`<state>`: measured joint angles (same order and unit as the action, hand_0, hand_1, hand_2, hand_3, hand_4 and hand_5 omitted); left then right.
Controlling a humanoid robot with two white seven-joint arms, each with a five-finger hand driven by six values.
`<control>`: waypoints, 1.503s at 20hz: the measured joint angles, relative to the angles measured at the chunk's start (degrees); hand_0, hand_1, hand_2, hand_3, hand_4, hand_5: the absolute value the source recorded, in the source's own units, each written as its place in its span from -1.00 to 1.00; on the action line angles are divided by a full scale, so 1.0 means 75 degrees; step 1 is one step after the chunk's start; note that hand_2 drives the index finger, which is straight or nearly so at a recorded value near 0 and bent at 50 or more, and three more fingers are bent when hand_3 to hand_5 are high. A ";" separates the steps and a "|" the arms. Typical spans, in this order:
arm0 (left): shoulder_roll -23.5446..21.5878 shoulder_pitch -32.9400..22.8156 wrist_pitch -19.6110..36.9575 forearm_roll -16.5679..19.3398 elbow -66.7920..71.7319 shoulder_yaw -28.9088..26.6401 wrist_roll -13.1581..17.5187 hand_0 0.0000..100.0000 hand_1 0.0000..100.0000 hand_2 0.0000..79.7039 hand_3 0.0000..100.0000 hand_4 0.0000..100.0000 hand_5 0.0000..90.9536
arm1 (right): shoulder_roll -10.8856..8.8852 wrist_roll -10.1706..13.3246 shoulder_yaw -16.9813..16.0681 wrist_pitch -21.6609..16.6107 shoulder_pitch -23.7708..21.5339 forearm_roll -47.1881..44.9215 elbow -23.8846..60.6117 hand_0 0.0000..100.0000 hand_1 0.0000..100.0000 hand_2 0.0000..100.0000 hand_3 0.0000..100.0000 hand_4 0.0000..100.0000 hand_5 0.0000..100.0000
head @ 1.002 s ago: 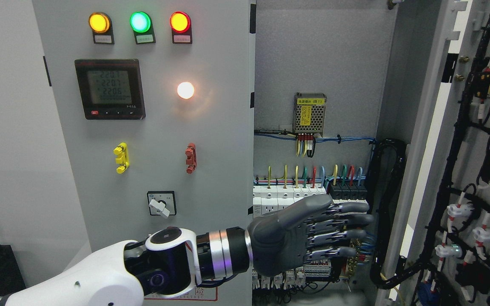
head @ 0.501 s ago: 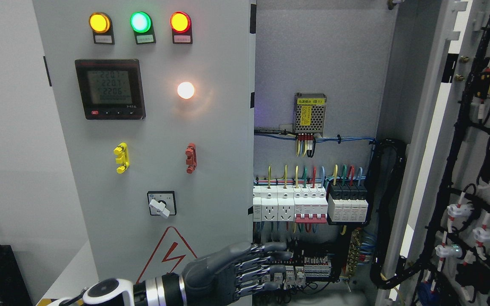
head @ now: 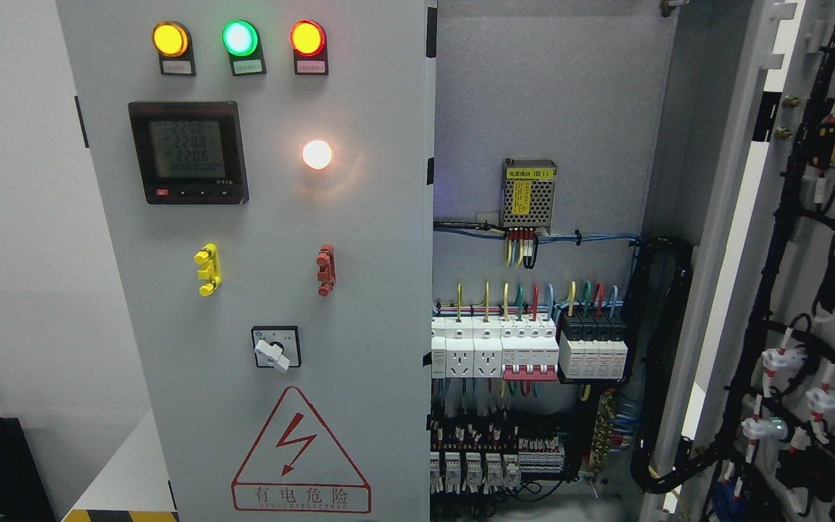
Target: Open door with both hands
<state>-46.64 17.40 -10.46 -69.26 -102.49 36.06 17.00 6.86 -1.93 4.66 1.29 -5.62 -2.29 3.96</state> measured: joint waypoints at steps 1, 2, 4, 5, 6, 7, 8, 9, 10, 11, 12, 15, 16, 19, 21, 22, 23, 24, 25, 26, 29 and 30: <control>-0.0039 -0.0418 0.0008 0.0139 -0.0012 -0.0235 0.0025 -0.76 -0.22 -1.00 -1.00 -1.00 -1.00 | 0.0000 0.0000 0.0000 0.0000 0.0000 0.0000 0.0000 -0.76 -0.22 -1.00 -1.00 -1.00 -1.00; -0.0069 -0.0749 0.0033 0.0257 -0.0026 -0.0447 0.0037 -0.76 -0.22 -1.00 -1.00 -1.00 -1.00 | 0.0000 0.0000 0.0000 0.0000 0.0000 0.0000 0.0000 -0.76 -0.22 -1.00 -1.00 -1.00 -1.00; -0.0106 -0.1395 0.0039 0.0501 -0.0041 -0.0848 0.0061 -0.76 -0.22 -1.00 -1.00 -1.00 -1.00 | 0.0000 0.0000 0.0000 0.0000 0.0000 0.0000 0.0001 -0.76 -0.22 -1.00 -1.00 -1.00 -1.00; -0.0118 -0.1753 0.0039 0.0614 -0.0048 -0.1069 0.0061 -0.76 -0.22 -1.00 -1.00 -1.00 -1.00 | 0.0000 0.0000 0.0000 0.0000 0.0000 0.0000 0.0000 -0.76 -0.22 -1.00 -1.00 -1.00 -1.00; -0.0121 -0.2065 0.0044 0.0747 -0.0053 -0.1266 0.0061 -0.76 -0.22 -1.00 -1.00 -1.00 -1.00 | 0.0000 -0.0001 0.0000 0.0000 -0.0001 0.0000 0.0001 -0.76 -0.22 -1.00 -1.00 -1.00 -1.00; -0.0115 -0.2408 0.0052 0.0879 -0.0055 -0.1495 0.0061 -0.76 -0.22 -1.00 -1.00 -1.00 -1.00 | -0.0001 -0.0001 0.0000 0.0000 -0.0001 0.0000 0.0000 -0.76 -0.22 -1.00 -1.00 -1.00 -1.00; -0.0088 -0.2746 0.0053 0.1021 -0.0055 -0.1709 0.0062 -0.76 -0.22 -1.00 -1.00 -1.00 -1.00 | 0.0000 -0.0002 0.0000 -0.0001 -0.0001 0.0000 0.0001 -0.76 -0.22 -1.00 -1.00 -1.00 -1.00; -0.0046 -0.3083 0.0053 0.1187 -0.0055 -0.1918 0.0063 -0.76 -0.22 -1.00 -1.00 -1.00 -1.00 | -0.0001 -0.0002 0.0000 -0.0001 -0.0001 0.0000 0.0000 -0.76 -0.22 -1.00 -1.00 -1.00 -1.00; 0.0005 -0.3394 0.0054 0.1370 -0.0052 -0.2129 0.0064 -0.76 -0.22 -1.00 -1.00 -1.00 -1.00 | 0.0000 -0.0002 0.0000 -0.0001 -0.0001 0.0000 0.0001 -0.76 -0.22 -1.00 -1.00 -1.00 -1.00; 0.0073 -0.3698 0.0055 0.1565 -0.0044 -0.2323 0.0067 -0.76 -0.22 -1.00 -1.00 -1.00 -1.00 | 0.0000 -0.0002 0.0000 -0.0002 -0.0001 0.0000 0.0000 -0.76 -0.22 -1.00 -1.00 -1.00 -1.00; 0.0144 -0.3983 0.0054 0.1780 -0.0039 -0.2496 0.0074 -0.76 -0.22 -1.00 -1.00 -1.00 -1.00 | 0.0000 -0.0002 0.0002 -0.0002 -0.0001 0.0000 0.0000 -0.76 -0.22 -1.00 -1.00 -1.00 -1.00; 0.0430 -0.4860 0.0054 0.2410 -0.0010 -0.2984 0.0101 -0.76 -0.22 -1.00 -1.00 -1.00 -1.00 | 0.0000 -0.0006 0.0002 -0.0002 -0.0001 0.0000 0.0000 -0.76 -0.22 -1.00 -1.00 -1.00 -1.00; 0.0520 -0.5096 0.0055 0.2625 0.0005 -0.3112 0.0101 -0.76 -0.22 -1.00 -1.00 -1.00 -1.00 | 0.0000 -0.0007 0.0003 -0.0002 -0.0001 0.0000 0.0000 -0.76 -0.22 -1.00 -1.00 -1.00 -1.00; 0.0831 -0.5843 0.0063 0.3230 0.0101 -0.3436 0.0103 -0.76 -0.22 -1.00 -1.00 -1.00 -1.00 | 0.0000 -0.0010 0.0003 -0.0002 -0.0001 0.0000 0.0000 -0.76 -0.22 -1.00 -1.00 -1.00 -1.00; 0.1039 -0.6269 0.0178 0.3572 0.0229 -0.3611 0.0105 -0.76 -0.22 -1.00 -1.00 -1.00 -1.00 | 0.0000 -0.0020 0.0003 -0.0002 -0.0001 0.0000 0.0000 -0.76 -0.22 -1.00 -1.00 -1.00 -1.00; 0.1140 -0.6461 0.0269 0.3729 0.0311 -0.3684 0.0106 -0.76 -0.22 -1.00 -1.00 -1.00 -1.00 | 0.0000 -0.0024 0.0002 -0.0002 -0.0001 0.0000 0.0000 -0.76 -0.22 -1.00 -1.00 -1.00 -1.00; 0.1232 -0.6656 0.0390 0.3904 0.0399 -0.3746 0.0105 -0.76 -0.22 -1.00 -1.00 -1.00 -1.00 | 0.0000 -0.0026 0.0002 -0.0002 -0.0001 0.0000 0.0000 -0.76 -0.22 -1.00 -1.00 -1.00 -1.00; 0.1318 -0.6827 0.0501 0.4057 0.0484 -0.3795 0.0108 -0.76 -0.22 -1.00 -1.00 -1.00 -1.00 | 0.0000 -0.0026 0.0003 -0.0002 -0.0001 0.0000 0.0000 -0.76 -0.22 -1.00 -1.00 -1.00 -1.00; 0.1407 -0.7006 0.0638 0.4221 0.0578 -0.3838 0.0108 -0.76 -0.22 -1.00 -1.00 -1.00 -1.00 | 0.0000 -0.0026 0.0003 -0.0002 -0.0001 0.0000 0.0000 -0.76 -0.22 -1.00 -1.00 -1.00 -1.00; 0.1497 -0.7174 0.0765 0.4386 0.0679 -0.3875 0.0108 -0.76 -0.22 -1.00 -1.00 -1.00 -1.00 | 0.0000 -0.0026 0.0003 -0.0002 -0.0001 0.0000 0.0000 -0.76 -0.22 -1.00 -1.00 -1.00 -1.00; 0.1737 -0.7532 0.0987 0.4816 0.0990 -0.3926 0.0108 -0.76 -0.22 -1.00 -1.00 -1.00 -1.00 | 0.0000 -0.0012 0.0002 -0.0002 -0.0001 0.0000 0.0000 -0.76 -0.22 -1.00 -1.00 -1.00 -1.00; 0.1813 -0.7614 0.1011 0.4928 0.1101 -0.3934 0.0110 -0.76 -0.22 -1.00 -1.00 -1.00 -1.00 | 0.0000 -0.0010 0.0002 -0.0002 -0.0001 0.0000 0.0000 -0.76 -0.22 -1.00 -1.00 -1.00 -1.00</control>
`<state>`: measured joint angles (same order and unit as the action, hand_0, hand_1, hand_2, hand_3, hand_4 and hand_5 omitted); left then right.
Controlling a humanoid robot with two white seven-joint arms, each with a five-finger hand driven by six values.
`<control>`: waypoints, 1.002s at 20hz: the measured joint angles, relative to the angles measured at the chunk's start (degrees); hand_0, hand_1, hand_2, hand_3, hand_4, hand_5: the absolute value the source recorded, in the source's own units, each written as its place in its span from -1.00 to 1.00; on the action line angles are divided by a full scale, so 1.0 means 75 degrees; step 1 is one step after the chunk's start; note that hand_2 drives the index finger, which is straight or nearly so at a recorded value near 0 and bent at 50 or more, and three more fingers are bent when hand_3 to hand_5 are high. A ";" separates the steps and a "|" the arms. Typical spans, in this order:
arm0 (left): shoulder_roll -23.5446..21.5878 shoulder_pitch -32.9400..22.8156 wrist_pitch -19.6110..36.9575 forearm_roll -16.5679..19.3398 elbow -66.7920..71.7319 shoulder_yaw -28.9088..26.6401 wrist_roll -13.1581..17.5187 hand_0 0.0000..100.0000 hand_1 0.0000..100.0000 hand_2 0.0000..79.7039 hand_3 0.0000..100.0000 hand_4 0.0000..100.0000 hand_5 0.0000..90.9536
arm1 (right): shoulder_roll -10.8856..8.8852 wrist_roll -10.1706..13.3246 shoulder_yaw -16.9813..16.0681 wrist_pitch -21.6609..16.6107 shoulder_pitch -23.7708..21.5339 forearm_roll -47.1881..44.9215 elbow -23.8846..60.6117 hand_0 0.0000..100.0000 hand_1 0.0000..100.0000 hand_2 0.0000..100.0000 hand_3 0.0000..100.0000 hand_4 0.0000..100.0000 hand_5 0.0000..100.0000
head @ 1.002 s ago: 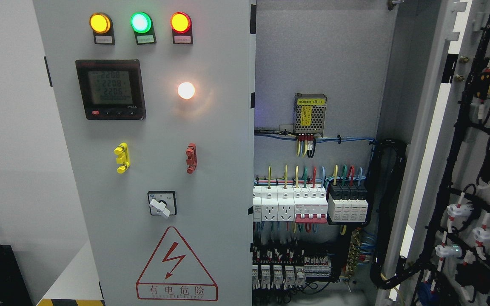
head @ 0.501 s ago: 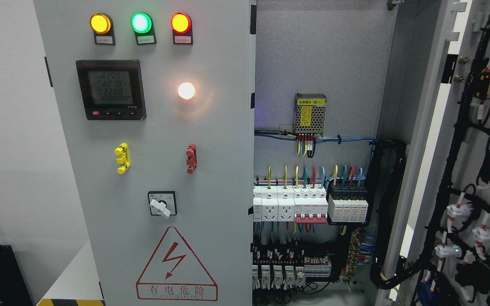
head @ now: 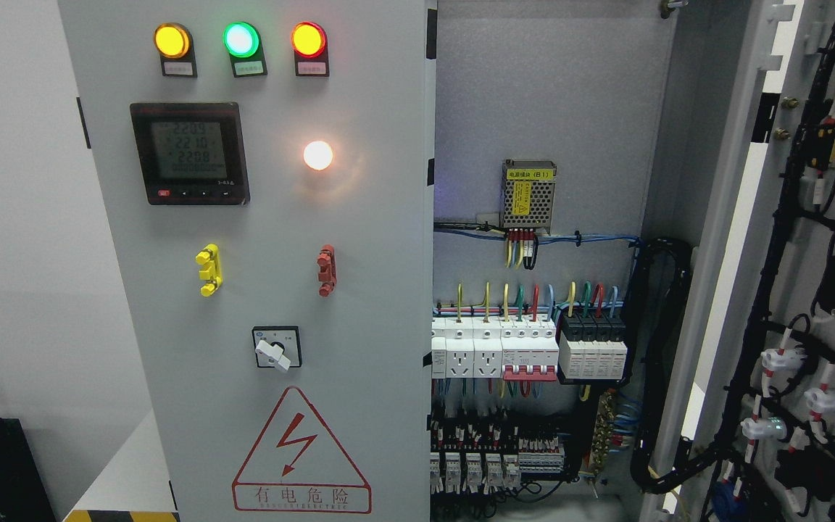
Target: Open door with both hands
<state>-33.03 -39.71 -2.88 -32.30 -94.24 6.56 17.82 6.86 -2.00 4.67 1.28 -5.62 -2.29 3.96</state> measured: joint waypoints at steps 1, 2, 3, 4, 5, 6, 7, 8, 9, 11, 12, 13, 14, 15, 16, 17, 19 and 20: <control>0.0076 -0.0071 0.0044 0.0118 0.0126 -0.0002 0.0000 -0.76 -0.22 -1.00 -1.00 -1.00 -1.00 | 0.0000 0.0001 0.0000 0.0000 0.0000 0.0000 -0.0001 -0.76 -0.22 -1.00 -1.00 -1.00 -1.00; 0.0146 -0.0126 0.0080 0.0218 0.0259 0.0001 0.0001 -0.76 -0.22 -1.00 -1.00 -1.00 -1.00 | 0.0000 0.0002 0.0000 0.0000 0.0000 0.0000 0.0000 -0.76 -0.22 -1.00 -1.00 -1.00 -1.00; 0.0214 -0.0168 0.0096 0.0323 0.0402 0.0014 0.0000 -0.76 -0.22 -1.00 -1.00 -1.00 -1.00 | 0.0000 0.0005 0.0000 0.0000 0.0000 0.0000 0.0000 -0.76 -0.22 -1.00 -1.00 -1.00 -1.00; 0.0276 -0.0198 0.0118 0.0417 0.0559 0.0037 0.0001 -0.76 -0.22 -1.00 -1.00 -1.00 -1.00 | 0.0000 0.0008 0.0000 0.0000 0.0000 0.0000 0.0000 -0.76 -0.22 -1.00 -1.00 -1.00 -1.00; 0.0340 -0.0216 0.0153 0.0506 0.0745 0.0072 0.0001 -0.76 -0.22 -1.00 -1.00 -1.00 -1.00 | 0.0000 0.0009 0.0000 0.0000 0.0000 0.0000 -0.0001 -0.76 -0.22 -1.00 -1.00 -1.00 -1.00; 0.0395 -0.0216 0.0219 0.0586 0.0922 0.0112 0.0003 -0.76 -0.22 -1.00 -1.00 -1.00 -1.00 | 0.0000 0.0009 0.0000 0.0000 0.0000 0.0000 0.0000 -0.76 -0.22 -1.00 -1.00 -1.00 -1.00; 0.0455 -0.0194 0.0264 0.0660 0.1127 0.0170 0.0016 -0.76 -0.22 -1.00 -1.00 -1.00 -1.00 | 0.0000 0.0009 0.0000 0.0000 0.0000 0.0000 -0.0001 -0.76 -0.22 -1.00 -1.00 -1.00 -1.00; 0.0517 -0.0133 0.0353 0.0721 0.1381 0.0249 0.0025 -0.76 -0.22 -1.00 -1.00 -1.00 -1.00 | 0.0000 0.0009 -0.0001 0.0000 0.0000 0.0000 0.0000 -0.76 -0.22 -1.00 -1.00 -1.00 -1.00; 0.0568 -0.0056 0.0465 0.0777 0.1640 0.0337 0.0035 -0.76 -0.22 -1.00 -1.00 -1.00 -1.00 | 0.0000 0.0009 -0.0001 0.0000 0.0000 0.0000 -0.0001 -0.76 -0.22 -1.00 -1.00 -1.00 -1.00; 0.0659 0.0144 0.0744 0.0856 0.2188 0.0526 0.0031 -0.76 -0.22 -1.00 -1.00 -1.00 -1.00 | 0.0000 0.0009 -0.0001 0.0000 0.0000 0.0000 0.0000 -0.76 -0.22 -1.00 -1.00 -1.00 -1.00; 0.0698 0.0258 0.0854 0.0886 0.2463 0.0624 0.0025 -0.76 -0.22 -1.00 -1.00 -1.00 -1.00 | 0.0000 0.0009 -0.0001 0.0000 0.0000 0.0000 0.0000 -0.76 -0.22 -1.00 -1.00 -1.00 -1.00; 0.0736 0.0386 0.0957 0.0913 0.2744 0.0720 0.0018 -0.76 -0.22 -1.00 -1.00 -1.00 -1.00 | 0.0000 0.0009 0.0000 0.0000 0.0000 0.0000 0.0000 -0.76 -0.22 -1.00 -1.00 -1.00 -1.00; 0.0778 0.0543 0.1060 0.0936 0.3050 0.0822 0.0011 -0.76 -0.22 -1.00 -1.00 -1.00 -1.00 | 0.0000 0.0009 0.0000 0.0000 0.0000 0.0000 -0.0001 -0.76 -0.22 -1.00 -1.00 -1.00 -1.00; 0.0827 0.0722 0.1121 0.0954 0.3371 0.0916 -0.0007 -0.76 -0.22 -1.00 -1.00 -1.00 -1.00 | 0.0000 0.0010 0.0001 0.0000 0.0000 0.0000 0.0000 -0.76 -0.22 -1.00 -1.00 -1.00 -1.00; 0.0888 0.0926 0.1166 0.0974 0.3707 0.1002 -0.0011 -0.76 -0.22 -1.00 -1.00 -1.00 -1.00 | 0.0000 0.0010 0.0002 0.0000 0.0000 0.0000 -0.0001 -0.76 -0.22 -1.00 -1.00 -1.00 -1.00; 0.0961 0.1162 0.1199 0.0990 0.4070 0.1082 0.0003 -0.76 -0.22 -1.00 -1.00 -1.00 -1.00 | 0.0000 0.0010 0.0001 0.0000 0.0000 0.0000 0.0000 -0.76 -0.22 -1.00 -1.00 -1.00 -1.00; 0.1148 0.1726 0.1245 0.1015 0.4920 0.1231 0.0082 -0.76 -0.22 -1.00 -1.00 -1.00 -1.00 | 0.0000 0.0010 0.0001 0.0000 0.0000 0.0000 0.0000 -0.76 -0.22 -1.00 -1.00 -1.00 -1.00; 0.1255 0.1995 0.1266 0.1037 0.5331 0.1295 0.0105 -0.76 -0.22 -1.00 -1.00 -1.00 -1.00 | 0.0000 0.0010 0.0000 0.0000 0.0000 0.0000 0.0000 -0.76 -0.22 -1.00 -1.00 -1.00 -1.00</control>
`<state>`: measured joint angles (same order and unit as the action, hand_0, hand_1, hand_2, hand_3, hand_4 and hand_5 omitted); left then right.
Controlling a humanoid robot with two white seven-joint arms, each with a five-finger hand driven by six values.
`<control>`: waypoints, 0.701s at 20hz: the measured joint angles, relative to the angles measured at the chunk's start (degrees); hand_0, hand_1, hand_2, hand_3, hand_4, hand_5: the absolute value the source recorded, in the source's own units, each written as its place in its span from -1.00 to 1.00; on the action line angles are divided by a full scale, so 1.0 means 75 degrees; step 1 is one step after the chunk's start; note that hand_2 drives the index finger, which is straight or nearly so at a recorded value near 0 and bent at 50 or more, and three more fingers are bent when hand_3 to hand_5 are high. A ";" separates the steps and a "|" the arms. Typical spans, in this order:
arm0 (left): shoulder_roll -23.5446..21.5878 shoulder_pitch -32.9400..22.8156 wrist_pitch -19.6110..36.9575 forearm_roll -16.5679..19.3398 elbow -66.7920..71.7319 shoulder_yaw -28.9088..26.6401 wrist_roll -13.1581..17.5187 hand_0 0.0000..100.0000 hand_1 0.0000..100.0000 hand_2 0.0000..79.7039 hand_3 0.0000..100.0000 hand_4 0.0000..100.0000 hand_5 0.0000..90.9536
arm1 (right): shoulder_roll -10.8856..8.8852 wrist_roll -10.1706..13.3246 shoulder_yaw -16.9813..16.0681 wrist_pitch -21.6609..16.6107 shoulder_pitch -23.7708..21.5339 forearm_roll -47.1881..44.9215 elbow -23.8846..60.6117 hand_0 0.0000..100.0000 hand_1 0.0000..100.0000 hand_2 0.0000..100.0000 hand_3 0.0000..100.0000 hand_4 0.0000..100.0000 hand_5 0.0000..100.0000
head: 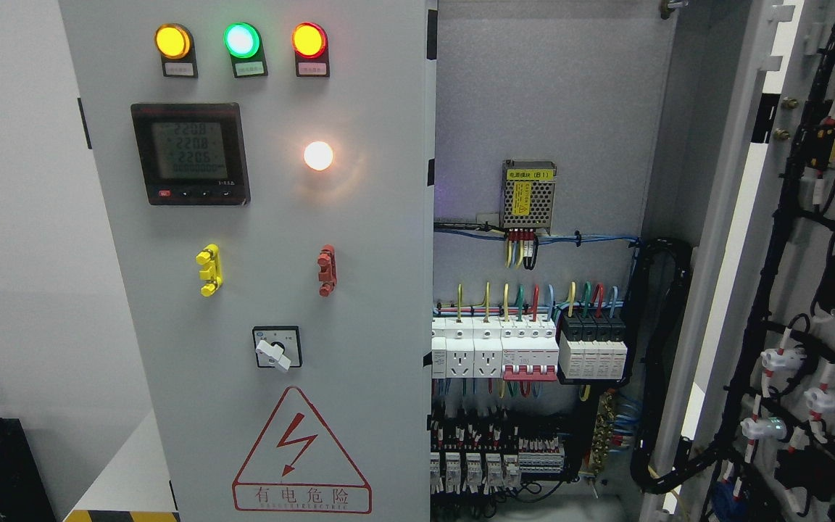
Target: Open door with both hands
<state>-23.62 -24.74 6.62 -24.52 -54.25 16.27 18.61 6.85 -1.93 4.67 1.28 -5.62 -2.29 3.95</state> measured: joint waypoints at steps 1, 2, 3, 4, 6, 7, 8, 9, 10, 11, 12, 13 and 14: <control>0.0103 0.0242 0.0011 0.0037 0.0383 0.0048 0.0005 -0.76 -0.22 -1.00 -1.00 -1.00 -1.00 | 0.0000 0.0000 0.0000 0.0000 0.0000 0.0000 0.0000 -0.76 -0.22 -1.00 -1.00 -1.00 -1.00; 0.0237 0.0482 0.0015 0.0098 0.0799 0.0100 0.0009 -0.76 -0.22 -1.00 -1.00 -1.00 -1.00 | 0.0000 0.0000 0.0000 0.0000 0.0000 0.0000 0.0000 -0.76 -0.22 -1.00 -1.00 -1.00 -1.00; 0.0364 0.0687 0.0015 0.0165 0.1172 0.0138 0.0017 -0.76 -0.22 -1.00 -1.00 -1.00 -1.00 | 0.0000 0.0000 0.0000 0.0000 0.0000 0.0000 0.0000 -0.76 -0.22 -1.00 -1.00 -1.00 -1.00; 0.0504 0.0846 0.0017 0.0232 0.1521 0.0179 0.0028 -0.76 -0.22 -1.00 -1.00 -1.00 -1.00 | 0.0000 0.0000 0.0000 0.0000 0.0000 0.0000 0.0000 -0.76 -0.22 -1.00 -1.00 -1.00 -1.00; 0.0809 0.1128 0.0018 0.0340 0.2182 0.0244 0.0048 -0.76 -0.22 -1.00 -1.00 -1.00 -1.00 | 0.0000 0.0000 -0.0001 0.0000 0.0000 0.0000 0.0000 -0.76 -0.22 -1.00 -1.00 -1.00 -1.00; 0.0941 0.1259 0.0018 0.0379 0.2498 0.0268 0.0002 -0.76 -0.22 -1.00 -1.00 -1.00 -1.00 | 0.0000 0.0001 -0.0001 0.0000 0.0000 0.0000 0.0000 -0.76 -0.22 -1.00 -1.00 -1.00 -1.00; 0.1138 0.1407 0.0019 0.0416 0.2835 0.0294 -0.0024 -0.76 -0.22 -1.00 -1.00 -1.00 -1.00 | 0.0000 0.0001 -0.0001 0.0000 0.0000 0.0000 0.0001 -0.76 -0.22 -1.00 -1.00 -1.00 -1.00; 0.1301 0.1540 0.0021 0.0445 0.3152 0.0318 -0.0026 -0.76 -0.22 -1.00 -1.00 -1.00 -1.00 | 0.0000 0.0002 -0.0001 0.0000 0.0000 0.0000 0.0000 -0.76 -0.22 -1.00 -1.00 -1.00 -1.00; 0.1463 0.1677 0.0021 0.0475 0.3493 0.0336 -0.0090 -0.76 -0.22 -1.00 -1.00 -1.00 -1.00 | 0.0000 0.0002 -0.0001 0.0000 0.0000 0.0000 0.0000 -0.76 -0.22 -1.00 -1.00 -1.00 -1.00; 0.1605 0.1813 0.0021 0.0509 0.3808 0.0353 -0.0134 -0.76 -0.22 -1.00 -1.00 -1.00 -1.00 | 0.0000 0.0002 -0.0001 0.0000 -0.0001 0.0000 0.0000 -0.76 -0.22 -1.00 -1.00 -1.00 -1.00; 0.1744 0.1946 0.0021 0.0548 0.4118 0.0366 -0.0214 -0.76 -0.22 -1.00 -1.00 -1.00 -1.00 | 0.0000 0.0002 -0.0001 0.0000 0.0000 0.0000 0.0000 -0.76 -0.22 -1.00 -1.00 -1.00 -1.00; 0.1869 0.2043 0.0023 0.0589 0.4390 0.0372 -0.0325 -0.76 -0.22 -1.00 -1.00 -1.00 -1.00 | 0.0000 0.0002 -0.0001 0.0000 0.0000 0.0000 0.0000 -0.76 -0.22 -1.00 -1.00 -1.00 -1.00; 0.1979 0.2130 0.0026 0.0626 0.4629 0.0367 -0.0412 -0.76 -0.22 -1.00 -1.00 -1.00 -1.00 | 0.0000 0.0002 -0.0001 0.0000 0.0000 0.0000 0.0000 -0.76 -0.22 -1.00 -1.00 -1.00 -1.00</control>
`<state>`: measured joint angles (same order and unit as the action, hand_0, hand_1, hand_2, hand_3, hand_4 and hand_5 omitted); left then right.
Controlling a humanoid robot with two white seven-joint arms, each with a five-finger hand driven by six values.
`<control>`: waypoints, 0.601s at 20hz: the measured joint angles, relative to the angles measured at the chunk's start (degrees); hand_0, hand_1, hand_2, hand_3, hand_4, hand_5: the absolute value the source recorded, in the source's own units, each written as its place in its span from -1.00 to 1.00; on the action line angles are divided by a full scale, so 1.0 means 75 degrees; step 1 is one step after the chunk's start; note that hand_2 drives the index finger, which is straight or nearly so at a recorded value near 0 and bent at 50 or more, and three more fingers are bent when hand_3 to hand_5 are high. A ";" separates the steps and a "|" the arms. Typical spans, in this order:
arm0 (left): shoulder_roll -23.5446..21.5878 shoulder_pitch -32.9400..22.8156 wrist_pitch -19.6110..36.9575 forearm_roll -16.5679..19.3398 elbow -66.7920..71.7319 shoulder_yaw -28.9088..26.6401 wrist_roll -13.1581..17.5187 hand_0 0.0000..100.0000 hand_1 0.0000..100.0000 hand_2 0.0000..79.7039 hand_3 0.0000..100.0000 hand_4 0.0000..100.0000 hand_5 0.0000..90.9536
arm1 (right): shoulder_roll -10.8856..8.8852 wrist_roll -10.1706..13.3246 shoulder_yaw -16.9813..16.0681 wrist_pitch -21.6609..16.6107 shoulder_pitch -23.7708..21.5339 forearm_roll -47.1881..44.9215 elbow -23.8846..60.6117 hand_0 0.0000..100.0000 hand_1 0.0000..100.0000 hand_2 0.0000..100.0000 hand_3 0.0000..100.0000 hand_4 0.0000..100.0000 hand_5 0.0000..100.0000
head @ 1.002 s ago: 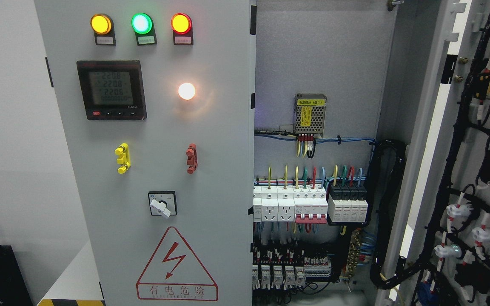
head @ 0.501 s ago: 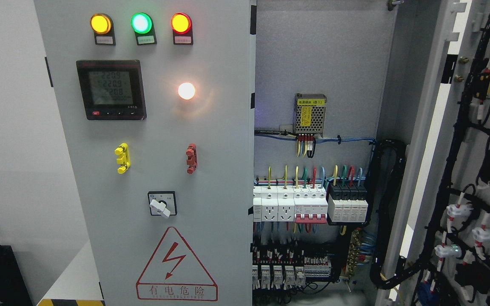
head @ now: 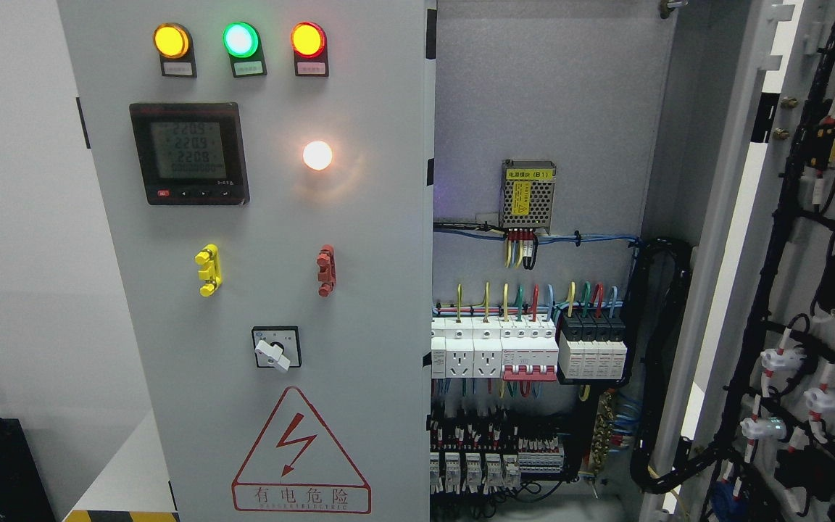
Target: Open door with both hands
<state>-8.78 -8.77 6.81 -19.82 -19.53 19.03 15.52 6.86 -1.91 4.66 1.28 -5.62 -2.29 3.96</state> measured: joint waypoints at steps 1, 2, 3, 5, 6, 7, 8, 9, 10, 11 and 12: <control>0.0098 0.0065 0.0007 0.0049 0.0214 -0.0025 -0.0148 -0.76 -0.22 -1.00 -1.00 -1.00 -1.00 | 0.0000 0.0000 0.0000 0.0000 0.0000 0.0000 0.0000 -0.76 -0.22 -1.00 -1.00 -1.00 -1.00; 0.0196 0.0127 0.0015 0.0128 0.0397 -0.0072 -0.0211 -0.76 -0.22 -1.00 -1.00 -1.00 -1.00 | 0.0000 0.0000 0.0000 0.0000 0.0001 0.0000 0.0000 -0.76 -0.22 -1.00 -1.00 -1.00 -1.00; 0.0270 0.0176 0.0018 0.0242 0.0545 -0.0133 -0.0300 -0.76 -0.22 -1.00 -1.00 -1.00 -1.00 | 0.0000 0.0000 0.0000 0.0000 0.0001 0.0000 0.0000 -0.76 -0.22 -1.00 -1.00 -1.00 -1.00; 0.0447 0.0255 0.0021 0.0564 0.0839 -0.0314 -0.0342 -0.76 -0.22 -1.00 -1.00 -1.00 -1.00 | 0.0000 0.0000 0.0000 0.0000 0.0001 0.0000 0.0000 -0.76 -0.22 -1.00 -1.00 -1.00 -1.00; 0.0512 0.0287 0.0021 0.0724 0.0973 -0.0419 -0.0412 -0.76 -0.22 -1.00 -1.00 -1.00 -1.00 | 0.0000 0.0000 0.0000 0.0000 0.0001 0.0000 0.0000 -0.76 -0.22 -1.00 -1.00 -1.00 -1.00; 0.0603 0.0309 0.0009 0.0888 0.1083 -0.0511 -0.0419 -0.76 -0.22 -1.00 -1.00 -1.00 -1.00 | 0.0000 0.0000 0.0000 -0.0001 0.0001 0.0000 0.0000 -0.76 -0.22 -1.00 -1.00 -1.00 -1.00; 0.0670 0.0334 0.0006 0.1031 0.1197 -0.0621 -0.0421 -0.76 -0.22 -1.00 -1.00 -1.00 -1.00 | 0.0000 0.0000 0.0000 -0.0001 0.0001 0.0000 0.0000 -0.76 -0.22 -1.00 -1.00 -1.00 -1.00; 0.0740 0.0351 -0.0010 0.1165 0.1292 -0.0716 -0.0421 -0.76 -0.22 -1.00 -1.00 -1.00 -1.00 | 0.0000 0.0000 0.0000 0.0000 0.0001 0.0000 0.0000 -0.76 -0.22 -1.00 -1.00 -1.00 -1.00; 0.0797 0.0367 -0.0013 0.1270 0.1384 -0.0812 -0.0425 -0.76 -0.22 -1.00 -1.00 -1.00 -1.00 | 0.0000 0.0000 0.0000 -0.0001 0.0001 0.0000 0.0000 -0.76 -0.22 -1.00 -1.00 -1.00 -1.00; 0.0860 0.0378 -0.0017 0.1372 0.1467 -0.0907 -0.0425 -0.76 -0.22 -1.00 -1.00 -1.00 -1.00 | 0.0000 0.0000 -0.0002 -0.0001 0.0001 0.0000 0.0001 -0.76 -0.22 -1.00 -1.00 -1.00 -1.00; 0.0907 0.0390 -0.0021 0.1453 0.1540 -0.0994 -0.0425 -0.76 -0.22 -1.00 -1.00 -1.00 -1.00 | 0.0000 0.0000 -0.0003 -0.0001 0.0003 0.0000 0.0003 -0.76 -0.22 -1.00 -1.00 -1.00 -1.00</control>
<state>-1.98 -5.84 6.66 -8.92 -7.98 11.57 12.34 6.86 -1.91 4.64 1.27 -5.60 -2.29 3.98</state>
